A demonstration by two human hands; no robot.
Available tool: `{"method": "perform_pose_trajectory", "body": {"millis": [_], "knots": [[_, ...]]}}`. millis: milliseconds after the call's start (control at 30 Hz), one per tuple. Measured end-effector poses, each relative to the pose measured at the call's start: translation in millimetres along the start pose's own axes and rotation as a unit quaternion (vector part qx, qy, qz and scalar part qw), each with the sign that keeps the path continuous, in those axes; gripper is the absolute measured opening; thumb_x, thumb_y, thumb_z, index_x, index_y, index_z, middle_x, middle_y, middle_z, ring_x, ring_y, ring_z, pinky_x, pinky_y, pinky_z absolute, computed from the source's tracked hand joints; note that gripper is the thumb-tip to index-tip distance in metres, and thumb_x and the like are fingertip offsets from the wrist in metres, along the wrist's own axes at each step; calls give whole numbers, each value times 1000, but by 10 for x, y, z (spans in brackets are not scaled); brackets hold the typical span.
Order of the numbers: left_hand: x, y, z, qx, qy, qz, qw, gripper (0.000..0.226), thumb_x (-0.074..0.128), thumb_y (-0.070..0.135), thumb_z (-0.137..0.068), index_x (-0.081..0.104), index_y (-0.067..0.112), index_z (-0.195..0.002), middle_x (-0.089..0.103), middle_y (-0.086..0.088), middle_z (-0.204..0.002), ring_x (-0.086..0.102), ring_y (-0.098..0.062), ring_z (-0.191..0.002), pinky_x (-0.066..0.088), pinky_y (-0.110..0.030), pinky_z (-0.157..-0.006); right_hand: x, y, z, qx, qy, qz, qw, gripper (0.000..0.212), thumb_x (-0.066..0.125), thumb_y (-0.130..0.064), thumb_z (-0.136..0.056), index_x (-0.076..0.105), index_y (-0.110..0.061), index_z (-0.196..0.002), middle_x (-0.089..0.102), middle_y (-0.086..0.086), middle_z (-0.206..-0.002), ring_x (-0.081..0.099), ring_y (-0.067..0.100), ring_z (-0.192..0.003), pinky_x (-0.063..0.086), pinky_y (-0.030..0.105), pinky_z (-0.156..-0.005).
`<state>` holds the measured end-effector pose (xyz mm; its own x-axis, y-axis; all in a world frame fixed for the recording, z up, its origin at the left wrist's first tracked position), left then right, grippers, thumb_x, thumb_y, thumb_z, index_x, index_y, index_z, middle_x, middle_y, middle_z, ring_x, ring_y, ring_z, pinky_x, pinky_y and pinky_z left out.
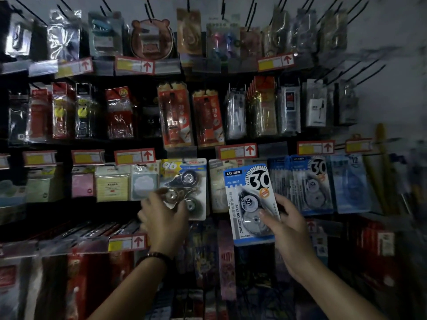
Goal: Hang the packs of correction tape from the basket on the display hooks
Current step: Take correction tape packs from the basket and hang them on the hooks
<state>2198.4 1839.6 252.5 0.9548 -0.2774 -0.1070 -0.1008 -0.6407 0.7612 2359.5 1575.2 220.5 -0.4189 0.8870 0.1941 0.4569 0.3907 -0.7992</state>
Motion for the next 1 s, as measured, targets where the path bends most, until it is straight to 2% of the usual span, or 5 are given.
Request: {"method": "perform_pose_trajectory", "body": {"millis": [133,233,400,667,1000], "knots": [[616,336,572,27,-191,150,970,25,72,33,-98,61,33,-120,69,11,-112,70,-9,-100,63,-29,-80,-153,-46,-7,-30,10,7,999,49,70,-10,-99,59,-40,-136,79,-14,-111,76,9,-102,60,37,-90],[1107,443,891,8,-262,188,947,31,78,32,-92,64,36,-120,77,6,-105,76,-14,-95,65,-39,-82,-328,-38,-31,-39,21,9,999,53,70,-10,-99,58,-42,-139,78,-11,-117,76,10,-107,60,42,-95],[1659,559,960,21,-271,174,947,55,84,5,-80,64,39,-118,80,2,-98,79,-20,-87,67,-46,-73,-771,-81,-141,-77,30,93,992,60,73,-25,-98,51,-42,-151,68,-13,-138,65,8,-127,56,46,-107],[2329,1009,1015,63,-275,187,941,64,84,4,-84,64,42,-132,78,4,-93,77,-10,-86,67,-36,-72,-1500,-81,-525,-91,35,222,970,92,80,-55,-85,33,-38,-162,45,-15,-161,45,9,-148,45,45,-118],[2687,1212,938,56,-273,228,933,64,84,4,-86,65,44,-132,73,-3,-97,76,-16,-87,67,-33,-71,-1807,-117,-879,-84,52,258,961,86,78,-46,-91,32,-35,-162,42,-11,-164,42,12,-150,43,42,-120]]}}
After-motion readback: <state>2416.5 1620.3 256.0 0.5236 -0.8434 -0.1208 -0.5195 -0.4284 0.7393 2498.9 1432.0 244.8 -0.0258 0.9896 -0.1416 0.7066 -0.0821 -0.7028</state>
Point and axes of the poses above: each hand's wrist, its own z-axis away from the middle knuckle, its own x-axis out of the palm, y = z × x, the point moved 10 cm from there along -z, towards the middle knuckle
